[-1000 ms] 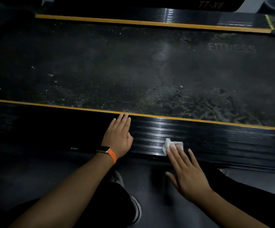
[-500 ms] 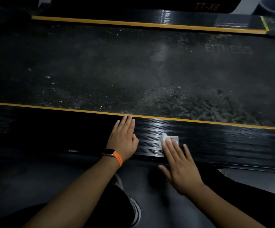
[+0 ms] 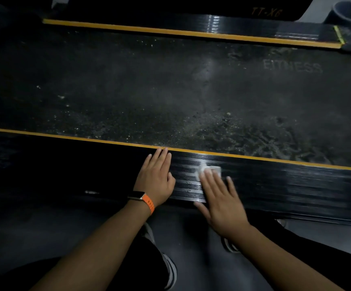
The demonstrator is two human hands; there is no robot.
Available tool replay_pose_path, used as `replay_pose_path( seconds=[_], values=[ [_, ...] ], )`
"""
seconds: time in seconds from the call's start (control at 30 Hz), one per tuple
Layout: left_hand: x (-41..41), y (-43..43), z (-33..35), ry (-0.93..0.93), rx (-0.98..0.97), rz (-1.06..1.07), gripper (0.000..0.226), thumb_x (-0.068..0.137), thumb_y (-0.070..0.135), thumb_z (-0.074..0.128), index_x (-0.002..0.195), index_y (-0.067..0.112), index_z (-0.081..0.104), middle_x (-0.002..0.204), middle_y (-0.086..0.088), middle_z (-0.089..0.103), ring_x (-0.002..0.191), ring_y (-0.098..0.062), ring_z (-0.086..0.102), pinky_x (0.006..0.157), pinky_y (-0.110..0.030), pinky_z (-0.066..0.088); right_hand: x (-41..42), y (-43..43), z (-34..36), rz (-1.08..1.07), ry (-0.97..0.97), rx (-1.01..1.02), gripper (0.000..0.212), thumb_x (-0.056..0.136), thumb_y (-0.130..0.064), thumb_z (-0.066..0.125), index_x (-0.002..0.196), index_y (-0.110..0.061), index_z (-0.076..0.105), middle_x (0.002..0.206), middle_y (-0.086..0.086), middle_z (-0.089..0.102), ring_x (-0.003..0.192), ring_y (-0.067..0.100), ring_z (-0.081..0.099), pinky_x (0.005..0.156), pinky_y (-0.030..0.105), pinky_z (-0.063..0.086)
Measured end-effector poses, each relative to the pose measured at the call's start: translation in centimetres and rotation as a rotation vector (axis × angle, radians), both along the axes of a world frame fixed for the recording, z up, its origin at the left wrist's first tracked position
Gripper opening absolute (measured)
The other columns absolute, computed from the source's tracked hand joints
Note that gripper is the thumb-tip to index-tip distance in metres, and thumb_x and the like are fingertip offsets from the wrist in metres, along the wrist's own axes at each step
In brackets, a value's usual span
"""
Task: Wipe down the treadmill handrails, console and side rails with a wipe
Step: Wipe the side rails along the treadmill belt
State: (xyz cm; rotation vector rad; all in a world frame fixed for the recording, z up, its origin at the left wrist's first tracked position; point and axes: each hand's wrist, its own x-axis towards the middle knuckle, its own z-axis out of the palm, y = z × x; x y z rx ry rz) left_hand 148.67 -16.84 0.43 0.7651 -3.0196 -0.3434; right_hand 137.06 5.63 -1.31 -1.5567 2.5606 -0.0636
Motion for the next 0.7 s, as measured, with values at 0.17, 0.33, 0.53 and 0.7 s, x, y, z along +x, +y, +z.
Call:
replay_pose_path(
  seconds=[0.17, 0.33, 0.53, 0.7],
  values=[
    [0.0, 0.0, 0.1, -0.001, 0.004, 0.002, 0.07, 0.094, 0.035, 0.027, 0.155, 0.004, 0.04, 0.165, -0.011, 0.032, 0.156, -0.025, 0.022, 0.127, -0.047, 0.02, -0.9, 2.3, 0.1, -0.113, -0.015, 0.018, 0.083, 0.105, -0.069, 0.023, 0.167, -0.015, 0.019, 0.175, 0.005, 0.012, 0.162, 0.024, 0.009, 0.127, 0.053, 0.01],
    [0.0, 0.1, 0.0, -0.002, -0.009, 0.005, 0.069, 0.093, 0.034, 0.031, 0.154, 0.004, 0.042, 0.164, -0.011, 0.034, 0.155, -0.025, 0.025, 0.127, -0.047, 0.022, 0.2, -4.1, 0.6, -0.012, -0.075, 0.048, 0.085, 0.104, -0.071, 0.017, 0.168, -0.015, 0.009, 0.174, 0.003, -0.001, 0.161, 0.023, -0.008, 0.128, 0.051, -0.004],
    [0.0, 0.0, 0.0, -0.018, -0.004, 0.002, 0.069, 0.095, 0.035, 0.029, 0.156, 0.005, 0.039, 0.166, -0.01, 0.031, 0.156, -0.024, 0.021, 0.127, -0.046, 0.02, -2.3, -2.2, 0.5, -0.028, -0.036, 0.07, 0.083, 0.104, -0.072, 0.016, 0.168, -0.02, 0.01, 0.175, -0.001, 0.001, 0.162, 0.021, -0.001, 0.128, 0.049, -0.005],
    [-0.1, 0.1, 0.0, -0.056, -0.019, 0.003, 0.07, 0.095, 0.036, 0.024, 0.157, 0.005, 0.035, 0.167, -0.01, 0.028, 0.157, -0.024, 0.019, 0.128, -0.046, 0.018, -3.4, 0.9, 1.0, -0.118, -0.072, 0.102, 0.087, 0.102, -0.076, 0.004, 0.168, -0.019, 0.005, 0.175, 0.001, -0.003, 0.161, 0.018, -0.011, 0.128, 0.049, -0.006]
  ],
)
